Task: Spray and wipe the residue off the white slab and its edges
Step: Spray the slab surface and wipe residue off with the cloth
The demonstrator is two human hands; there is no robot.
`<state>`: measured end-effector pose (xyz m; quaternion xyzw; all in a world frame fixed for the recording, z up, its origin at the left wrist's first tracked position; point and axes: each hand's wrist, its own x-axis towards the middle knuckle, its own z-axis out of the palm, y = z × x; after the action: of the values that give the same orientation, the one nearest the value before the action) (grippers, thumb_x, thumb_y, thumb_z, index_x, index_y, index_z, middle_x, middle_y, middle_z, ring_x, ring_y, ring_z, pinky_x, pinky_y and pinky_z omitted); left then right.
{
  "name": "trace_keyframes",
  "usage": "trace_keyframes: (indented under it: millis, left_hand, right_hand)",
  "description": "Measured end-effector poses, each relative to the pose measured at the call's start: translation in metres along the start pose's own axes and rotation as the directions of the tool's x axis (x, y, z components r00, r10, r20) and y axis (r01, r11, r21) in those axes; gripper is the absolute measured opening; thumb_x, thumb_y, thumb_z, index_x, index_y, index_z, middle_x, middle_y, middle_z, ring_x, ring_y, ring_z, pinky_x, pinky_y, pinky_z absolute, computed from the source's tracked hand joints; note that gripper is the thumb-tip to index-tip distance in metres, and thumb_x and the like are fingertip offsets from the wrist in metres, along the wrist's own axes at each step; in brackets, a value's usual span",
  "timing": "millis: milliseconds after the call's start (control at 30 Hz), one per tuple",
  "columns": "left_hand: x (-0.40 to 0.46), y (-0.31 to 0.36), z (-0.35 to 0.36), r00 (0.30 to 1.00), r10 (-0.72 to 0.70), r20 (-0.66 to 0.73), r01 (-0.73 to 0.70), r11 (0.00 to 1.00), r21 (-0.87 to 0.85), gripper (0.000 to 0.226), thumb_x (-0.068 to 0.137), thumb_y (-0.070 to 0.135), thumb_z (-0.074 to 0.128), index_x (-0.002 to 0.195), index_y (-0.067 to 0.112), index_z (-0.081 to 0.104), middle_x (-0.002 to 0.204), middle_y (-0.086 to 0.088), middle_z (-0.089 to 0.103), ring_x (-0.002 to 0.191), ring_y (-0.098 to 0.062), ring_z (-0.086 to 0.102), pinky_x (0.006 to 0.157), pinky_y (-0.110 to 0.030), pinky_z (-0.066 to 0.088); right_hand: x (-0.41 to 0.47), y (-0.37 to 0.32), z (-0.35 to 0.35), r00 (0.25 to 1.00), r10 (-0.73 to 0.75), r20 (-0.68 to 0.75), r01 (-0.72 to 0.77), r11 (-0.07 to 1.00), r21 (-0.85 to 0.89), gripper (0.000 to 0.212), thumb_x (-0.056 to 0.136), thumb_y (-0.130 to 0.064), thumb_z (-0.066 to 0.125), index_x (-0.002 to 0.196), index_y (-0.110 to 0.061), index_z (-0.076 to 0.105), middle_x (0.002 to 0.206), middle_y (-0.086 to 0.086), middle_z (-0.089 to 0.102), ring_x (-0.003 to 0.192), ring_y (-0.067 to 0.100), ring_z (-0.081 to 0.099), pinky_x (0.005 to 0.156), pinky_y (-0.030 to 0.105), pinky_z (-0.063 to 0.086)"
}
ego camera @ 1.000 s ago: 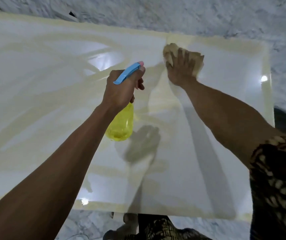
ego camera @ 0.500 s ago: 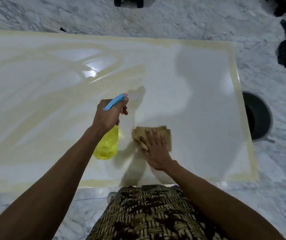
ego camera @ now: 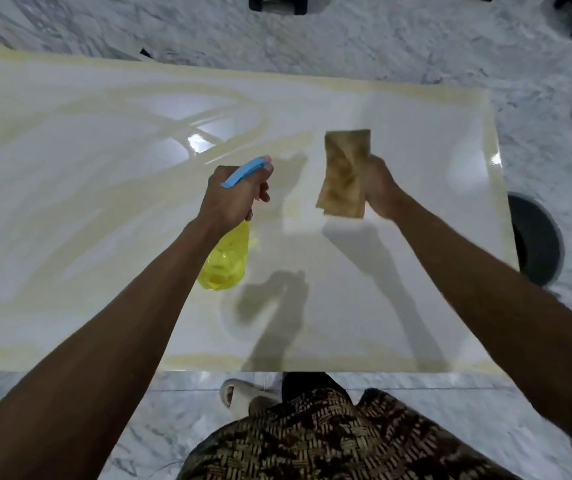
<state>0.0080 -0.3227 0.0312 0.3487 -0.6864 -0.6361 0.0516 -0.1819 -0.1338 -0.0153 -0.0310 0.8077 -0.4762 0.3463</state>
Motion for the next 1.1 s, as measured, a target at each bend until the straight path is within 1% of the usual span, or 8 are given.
trace_keyframes:
  millis: [133,200,233,300,467,633,867,1100]
  left_hand:
    - [0.047,0.011,-0.008,0.999,0.022,-0.042,-0.022,1.0,-0.008,0.014,0.103,0.037,0.067,0.1,0.028,0.078,0.077,-0.009,0.072,0.069,-0.019,0.067,0.044,-0.027,0.046]
    - [0.067,0.011,-0.01,0.997,0.028,-0.076,-0.028,1.0,-0.001,0.02,0.103,0.038,0.067,0.101,0.021,0.078,0.08,-0.011,0.074,0.062,-0.014,0.064,0.043,-0.026,0.047]
    - [0.075,0.01,-0.011,0.995,0.029,-0.095,-0.029,1.0,0.001,0.022,0.104,0.038,0.067,0.099,0.019,0.077,0.081,-0.012,0.074,0.06,-0.013,0.063,0.044,-0.026,0.047]
    - [0.087,0.005,-0.013,0.992,0.027,-0.122,-0.028,1.0,-0.006,0.023,0.104,0.037,0.066,0.099,0.017,0.075,0.082,-0.014,0.074,0.059,-0.012,0.063,0.044,-0.026,0.047]
    - [0.079,-0.013,-0.024,0.991,0.004,-0.133,-0.002,1.0,0.016,0.025,0.105,0.037,0.064,0.108,0.016,0.077,0.083,-0.014,0.073,0.064,-0.012,0.067,0.044,-0.026,0.048]
    - [0.036,-0.036,-0.036,0.99,-0.063,-0.126,0.065,0.998,0.013,0.026,0.103,0.037,0.067,0.107,0.015,0.08,0.081,-0.013,0.074,0.069,-0.018,0.069,0.044,-0.028,0.047]
    - [-0.072,-0.078,-0.059,0.989,-0.088,-0.122,0.093,0.995,0.038,0.038,0.102,0.039,0.068,0.107,0.003,0.08,0.082,-0.019,0.075,0.067,-0.029,0.066,0.043,-0.029,0.048]
    - [-0.17,-0.109,-0.082,0.996,-0.054,-0.068,0.056,0.998,0.029,0.013,0.102,0.037,0.069,0.106,0.029,0.079,0.071,-0.004,0.073,0.075,-0.046,0.068,0.045,-0.032,0.048]
  right_hand:
    - [0.122,-0.075,0.01,0.955,-0.297,-0.03,0.268,0.898,-0.348,0.024,0.095,-0.041,0.037,0.094,-0.025,0.055,0.079,-0.001,0.055,0.068,0.008,0.052,0.066,0.029,0.033]
    - [0.184,-0.083,0.024,0.952,-0.301,0.046,0.282,0.812,-0.511,0.034,0.102,-0.036,0.035,0.129,-0.022,0.051,0.124,0.015,0.058,0.112,0.024,0.058,0.091,0.034,0.039]
    - [0.213,-0.081,0.032,0.96,-0.267,0.089,0.263,0.74,-0.619,0.045,0.105,-0.033,0.033,0.147,-0.016,0.037,0.15,0.02,0.039,0.137,0.032,0.04,0.109,0.042,0.032]
    - [0.244,-0.063,0.056,0.977,-0.161,0.137,0.204,0.544,-0.814,0.056,0.107,-0.035,0.025,0.157,-0.016,0.013,0.165,0.016,0.005,0.15,0.038,0.007,0.12,0.055,0.012]
    - [0.205,-0.008,0.107,0.961,-0.222,0.166,0.253,0.45,-0.856,0.06,0.104,-0.051,0.013,0.156,-0.03,-0.007,0.165,0.002,-0.017,0.151,0.027,-0.018,0.118,0.053,-0.015]
    - [0.115,0.059,0.128,0.915,-0.279,0.291,0.376,0.328,-0.866,0.057,0.103,-0.047,0.017,0.157,-0.033,0.002,0.166,0.004,-0.007,0.152,0.031,-0.011,0.12,0.057,-0.008]
    - [-0.1,0.165,0.161,0.9,-0.177,0.398,0.435,0.41,-0.802,0.074,0.086,-0.06,-0.002,0.156,-0.036,0.008,0.166,-0.003,-0.008,0.152,0.025,-0.012,0.118,0.054,-0.009]
    - [-0.235,0.19,0.206,0.946,0.065,0.318,0.208,0.632,-0.747,0.075,0.091,-0.062,0.004,0.158,-0.027,0.006,0.166,-0.001,-0.01,0.153,0.025,-0.01,0.122,0.052,-0.001]
